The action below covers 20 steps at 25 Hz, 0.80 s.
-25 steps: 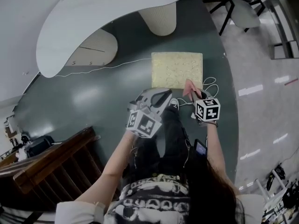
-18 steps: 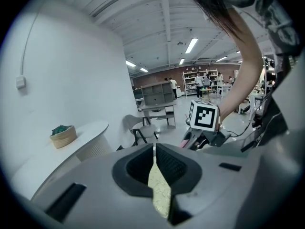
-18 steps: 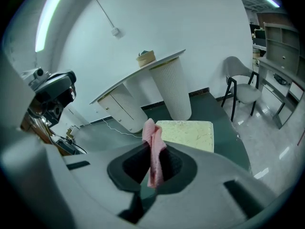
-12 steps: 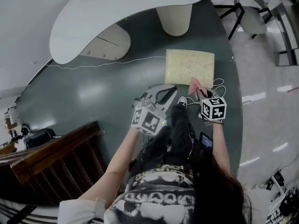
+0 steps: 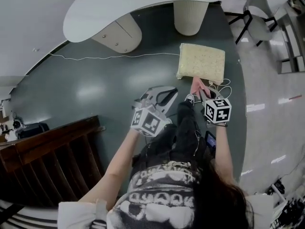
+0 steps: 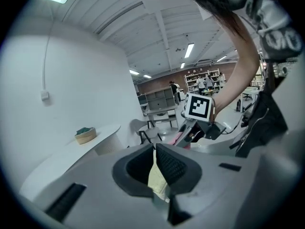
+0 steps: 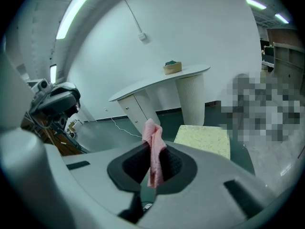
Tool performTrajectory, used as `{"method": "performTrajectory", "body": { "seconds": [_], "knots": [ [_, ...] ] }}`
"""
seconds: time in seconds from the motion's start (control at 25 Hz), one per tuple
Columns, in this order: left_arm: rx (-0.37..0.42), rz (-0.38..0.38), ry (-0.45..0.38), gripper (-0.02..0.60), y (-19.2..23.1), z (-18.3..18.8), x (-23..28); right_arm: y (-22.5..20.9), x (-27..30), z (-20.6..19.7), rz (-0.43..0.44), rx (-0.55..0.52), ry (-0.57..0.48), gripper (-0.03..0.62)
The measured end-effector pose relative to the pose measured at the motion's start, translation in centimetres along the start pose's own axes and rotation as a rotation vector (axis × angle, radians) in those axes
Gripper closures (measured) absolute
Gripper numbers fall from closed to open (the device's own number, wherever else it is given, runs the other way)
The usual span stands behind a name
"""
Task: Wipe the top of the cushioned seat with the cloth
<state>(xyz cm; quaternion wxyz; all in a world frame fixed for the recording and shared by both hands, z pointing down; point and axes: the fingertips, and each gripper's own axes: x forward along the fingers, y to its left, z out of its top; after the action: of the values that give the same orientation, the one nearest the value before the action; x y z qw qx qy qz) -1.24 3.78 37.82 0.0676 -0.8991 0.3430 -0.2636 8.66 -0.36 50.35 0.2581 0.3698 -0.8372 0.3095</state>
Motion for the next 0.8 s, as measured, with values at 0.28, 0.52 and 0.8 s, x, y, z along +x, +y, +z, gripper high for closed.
{"method": "performTrajectory", "body": {
  "seconds": [0.28,0.52,0.8],
  "knots": [
    [-0.009,0.026,-0.023,0.565,-2.8,-1.4,-6.7,6.9,-3.6,-1.7,-0.003,-0.021,-0.054,0.586],
    [-0.020,0.027,-0.027,0.565,-5.0,-1.8,-10.2,10.6,-6.8,-2.8,-0.003,-0.035,-0.064,0.586],
    [-0.027,0.047,-0.032,0.565,-6.6,-0.7,-10.9,12.0,-9.8,-2.1,0.022,-0.085,-0.080,0.586]
  ]
}}
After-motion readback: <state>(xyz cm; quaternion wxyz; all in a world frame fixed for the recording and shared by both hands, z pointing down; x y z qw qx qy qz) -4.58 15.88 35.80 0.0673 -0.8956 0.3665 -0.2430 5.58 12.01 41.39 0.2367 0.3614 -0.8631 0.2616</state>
